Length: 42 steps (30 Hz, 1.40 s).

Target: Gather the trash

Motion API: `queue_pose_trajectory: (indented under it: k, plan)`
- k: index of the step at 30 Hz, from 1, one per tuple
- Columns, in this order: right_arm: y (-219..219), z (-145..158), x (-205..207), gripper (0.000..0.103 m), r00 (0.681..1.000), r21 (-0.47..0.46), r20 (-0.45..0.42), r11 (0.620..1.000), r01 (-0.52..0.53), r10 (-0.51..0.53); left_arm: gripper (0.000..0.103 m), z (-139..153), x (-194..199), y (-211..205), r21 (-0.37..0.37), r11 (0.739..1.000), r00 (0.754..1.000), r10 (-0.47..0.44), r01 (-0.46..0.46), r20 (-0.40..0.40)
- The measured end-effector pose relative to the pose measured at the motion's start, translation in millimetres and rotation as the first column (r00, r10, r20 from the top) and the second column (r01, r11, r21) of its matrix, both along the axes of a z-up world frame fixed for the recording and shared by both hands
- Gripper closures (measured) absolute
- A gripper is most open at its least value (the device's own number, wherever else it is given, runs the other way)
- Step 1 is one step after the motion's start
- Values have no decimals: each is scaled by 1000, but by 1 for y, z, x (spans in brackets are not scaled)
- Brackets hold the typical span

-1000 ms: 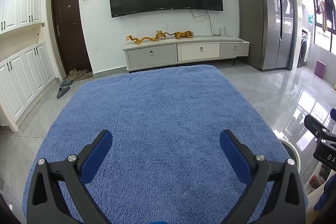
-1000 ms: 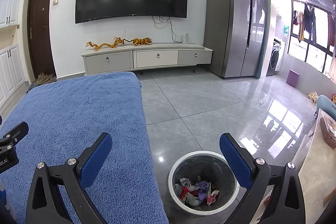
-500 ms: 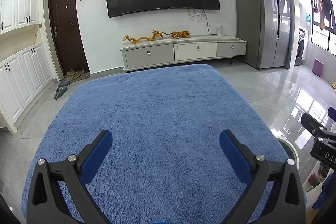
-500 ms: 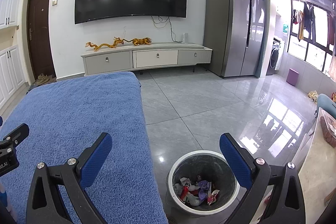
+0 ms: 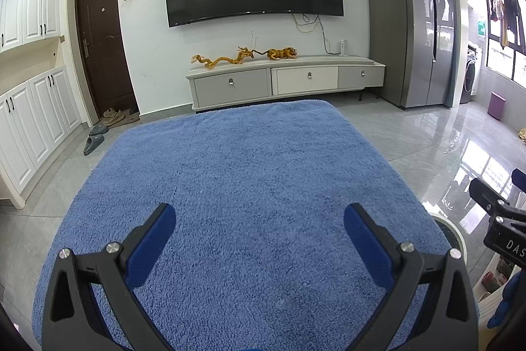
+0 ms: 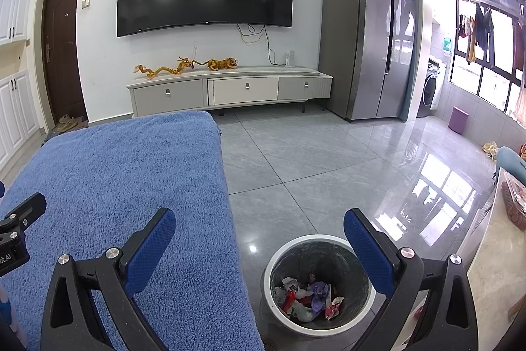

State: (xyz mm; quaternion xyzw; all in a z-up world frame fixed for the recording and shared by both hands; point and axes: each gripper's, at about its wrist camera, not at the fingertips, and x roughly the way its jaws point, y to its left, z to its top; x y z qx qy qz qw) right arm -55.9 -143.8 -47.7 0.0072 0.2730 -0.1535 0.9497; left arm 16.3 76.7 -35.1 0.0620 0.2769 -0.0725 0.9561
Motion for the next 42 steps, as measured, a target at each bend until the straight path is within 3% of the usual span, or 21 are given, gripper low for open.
queue_pose_trajectory:
  k: [42]
  plan:
    - [5, 0, -4, 0, 1000, 3, 8, 1000, 18, -18, 0, -1, -2, -3, -7, 1000, 1000, -8, 8, 4]
